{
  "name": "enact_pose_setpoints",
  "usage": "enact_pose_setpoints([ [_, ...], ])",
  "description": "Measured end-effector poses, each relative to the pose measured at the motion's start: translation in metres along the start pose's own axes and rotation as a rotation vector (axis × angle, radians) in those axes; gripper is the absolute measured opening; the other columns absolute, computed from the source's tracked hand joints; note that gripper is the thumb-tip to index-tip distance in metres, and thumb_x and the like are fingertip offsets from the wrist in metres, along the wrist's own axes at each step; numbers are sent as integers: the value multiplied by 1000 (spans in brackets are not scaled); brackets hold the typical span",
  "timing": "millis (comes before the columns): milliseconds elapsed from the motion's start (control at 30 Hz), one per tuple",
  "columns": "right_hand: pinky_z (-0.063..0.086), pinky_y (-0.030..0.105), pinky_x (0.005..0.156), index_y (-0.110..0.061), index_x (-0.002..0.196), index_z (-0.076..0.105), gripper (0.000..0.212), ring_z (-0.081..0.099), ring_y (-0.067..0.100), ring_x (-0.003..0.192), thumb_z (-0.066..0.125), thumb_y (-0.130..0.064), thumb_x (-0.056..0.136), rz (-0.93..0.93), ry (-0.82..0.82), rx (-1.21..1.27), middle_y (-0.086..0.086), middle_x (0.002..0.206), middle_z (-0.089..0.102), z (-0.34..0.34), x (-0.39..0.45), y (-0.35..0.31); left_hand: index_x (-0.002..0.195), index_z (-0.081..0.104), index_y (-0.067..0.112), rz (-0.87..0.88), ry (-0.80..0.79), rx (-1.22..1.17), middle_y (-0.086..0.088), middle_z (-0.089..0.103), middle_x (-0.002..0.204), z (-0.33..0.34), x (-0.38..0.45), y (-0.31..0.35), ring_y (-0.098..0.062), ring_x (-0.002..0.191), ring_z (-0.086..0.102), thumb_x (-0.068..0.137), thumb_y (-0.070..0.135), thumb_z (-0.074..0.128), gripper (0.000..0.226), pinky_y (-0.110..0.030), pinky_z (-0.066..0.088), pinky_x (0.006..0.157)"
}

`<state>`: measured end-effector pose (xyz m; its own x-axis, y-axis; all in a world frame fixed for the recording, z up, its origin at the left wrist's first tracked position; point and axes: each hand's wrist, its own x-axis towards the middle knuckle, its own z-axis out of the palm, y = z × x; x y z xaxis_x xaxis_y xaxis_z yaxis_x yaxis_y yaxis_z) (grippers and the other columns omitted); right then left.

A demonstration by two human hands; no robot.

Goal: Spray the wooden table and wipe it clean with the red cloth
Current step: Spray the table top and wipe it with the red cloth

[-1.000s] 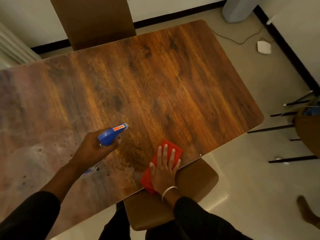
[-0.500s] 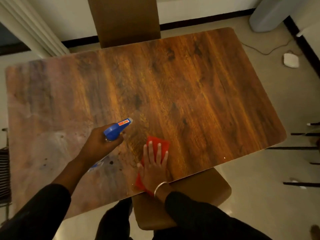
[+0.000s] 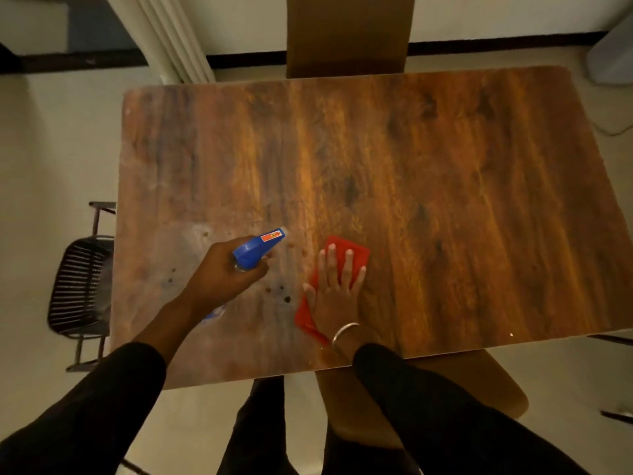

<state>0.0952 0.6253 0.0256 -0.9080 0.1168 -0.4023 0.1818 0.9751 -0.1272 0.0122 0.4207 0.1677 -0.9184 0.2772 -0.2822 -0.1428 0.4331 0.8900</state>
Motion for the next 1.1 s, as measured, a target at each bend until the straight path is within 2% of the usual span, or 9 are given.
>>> enact_pose_setpoints([
  [100,13,71,126,-21,171,10,79,0,40,164,29,-64,107,-229,-20,-68,8,179,0,19,-39,-21,104,71,26,-7,9,-17,14,70,73,-20,-8,-12,2,60,58,85,11,74,25,-8,44,57],
  [200,25,68,123,-25,170,16,74,6,34,165,33,-61,107,-283,-46,-57,1,179,3,28,-71,5,101,71,30,4,0,-25,10,72,78,-44,-9,-24,0,61,61,84,8,74,27,-9,46,58],
  [333,17,68,127,-27,170,14,67,0,31,165,25,-53,110,-151,-10,-63,-3,179,3,5,-34,31,98,72,31,27,-21,-13,4,74,88,-70,-10,-38,-10,73,69,83,9,74,27,-14,50,66],
  [433,3,65,129,-27,170,7,65,-9,31,165,25,-50,112,-17,78,-52,-1,179,-3,-17,29,-3,97,71,32,35,-34,-18,5,74,91,-84,-13,-49,-12,78,69,83,7,74,29,-15,52,68],
  [533,1,67,128,-24,171,7,66,-8,35,165,27,-46,112,33,103,-17,2,179,-1,-22,65,-55,100,71,29,32,-42,3,5,74,90,-96,-18,-61,-15,79,69,84,13,75,23,-16,53,69],
  [767,21,68,125,-26,171,9,67,-2,31,166,31,-44,110,-332,28,-39,-3,179,1,24,-24,-60,96,66,50,77,-10,-6,15,73,90,-111,-13,-70,-7,79,69,85,24,73,29,-8,54,70],
  [867,20,68,125,-24,170,14,65,0,32,165,30,-43,110,-212,26,-46,1,179,2,9,-8,-38,97,65,50,154,-30,-21,15,72,90,-117,-11,-70,-9,81,69,83,30,71,26,-9,51,72],
  [1000,10,66,129,-19,170,0,75,-4,34,165,37,-44,110,128,145,17,13,178,-9,-28,74,-69,98,66,41,210,-70,-25,10,71,88,-124,-10,-73,-14,77,68,82,35,67,17,-15,53,72],
  [1100,7,69,127,-19,171,1,71,-5,38,164,32,-43,111,130,127,26,11,178,-5,-32,103,-110,95,64,47,218,-66,-31,16,71,86,-127,-13,-76,-12,76,68,82,36,67,17,-14,52,71],
])
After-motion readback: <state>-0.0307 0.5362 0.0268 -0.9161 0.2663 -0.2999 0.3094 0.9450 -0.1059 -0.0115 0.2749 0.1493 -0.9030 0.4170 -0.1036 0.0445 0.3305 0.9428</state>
